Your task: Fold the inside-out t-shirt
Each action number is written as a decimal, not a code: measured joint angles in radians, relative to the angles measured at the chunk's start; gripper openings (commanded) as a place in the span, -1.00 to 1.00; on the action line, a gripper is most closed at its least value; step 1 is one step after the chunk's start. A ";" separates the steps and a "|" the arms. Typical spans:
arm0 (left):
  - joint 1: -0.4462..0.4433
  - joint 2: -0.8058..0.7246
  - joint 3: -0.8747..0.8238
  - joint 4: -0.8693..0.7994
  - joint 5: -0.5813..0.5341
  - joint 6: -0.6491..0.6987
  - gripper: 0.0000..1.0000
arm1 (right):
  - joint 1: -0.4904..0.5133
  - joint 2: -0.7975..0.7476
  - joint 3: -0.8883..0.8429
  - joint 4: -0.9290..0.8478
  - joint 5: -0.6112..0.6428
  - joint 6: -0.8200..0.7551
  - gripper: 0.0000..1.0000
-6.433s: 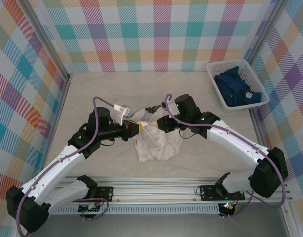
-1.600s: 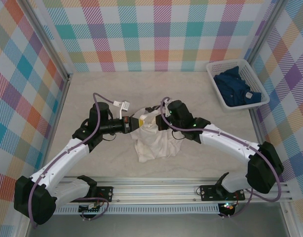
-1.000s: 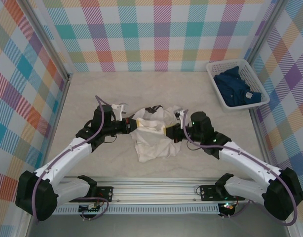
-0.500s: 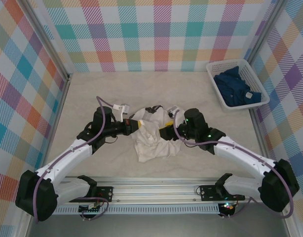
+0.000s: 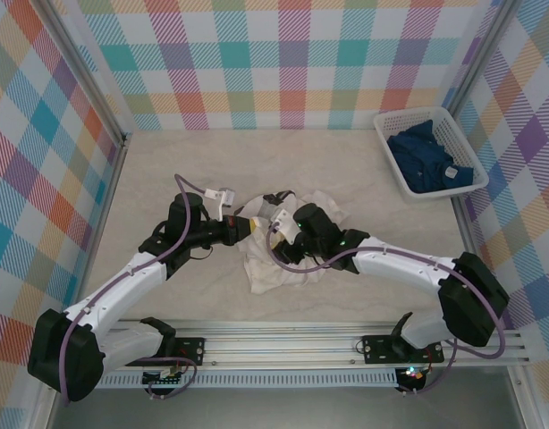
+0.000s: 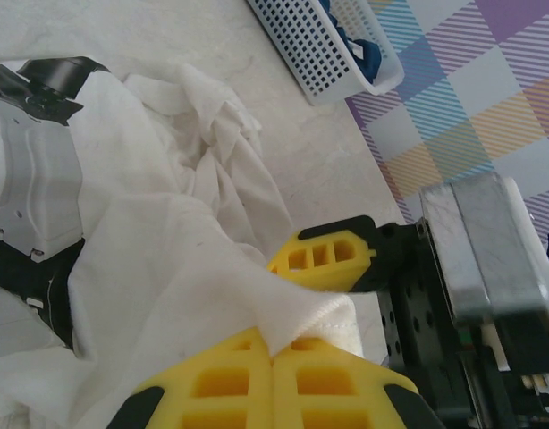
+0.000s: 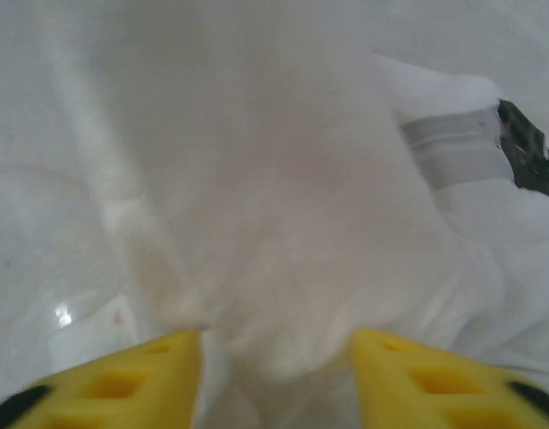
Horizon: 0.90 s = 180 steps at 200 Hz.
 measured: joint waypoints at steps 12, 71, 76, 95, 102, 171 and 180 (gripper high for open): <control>0.000 0.000 0.000 -0.007 0.000 0.007 -1.00 | 0.000 0.002 0.003 0.003 0.030 -0.001 -0.66; 0.000 0.031 0.011 -0.054 -0.074 0.016 -0.96 | -0.056 -0.037 0.069 -0.099 0.037 0.091 -1.00; 0.000 0.041 0.014 -0.057 -0.080 0.016 -0.93 | -0.079 -0.042 0.083 -0.119 0.014 0.116 -1.00; 0.000 0.086 0.034 -0.059 -0.088 0.015 -0.75 | -0.180 -0.050 0.143 -0.177 -0.074 0.207 -1.00; 0.000 0.104 0.045 -0.060 -0.088 0.015 -0.69 | -0.211 -0.049 0.162 -0.190 -0.105 0.236 -1.00; -0.079 0.165 0.120 -0.114 -0.179 0.037 -0.08 | -0.365 0.071 0.233 -0.282 -0.312 0.444 -1.00; -0.108 0.165 0.120 -0.127 -0.191 0.038 -0.08 | -0.366 0.080 0.233 -0.291 -0.324 0.453 -1.00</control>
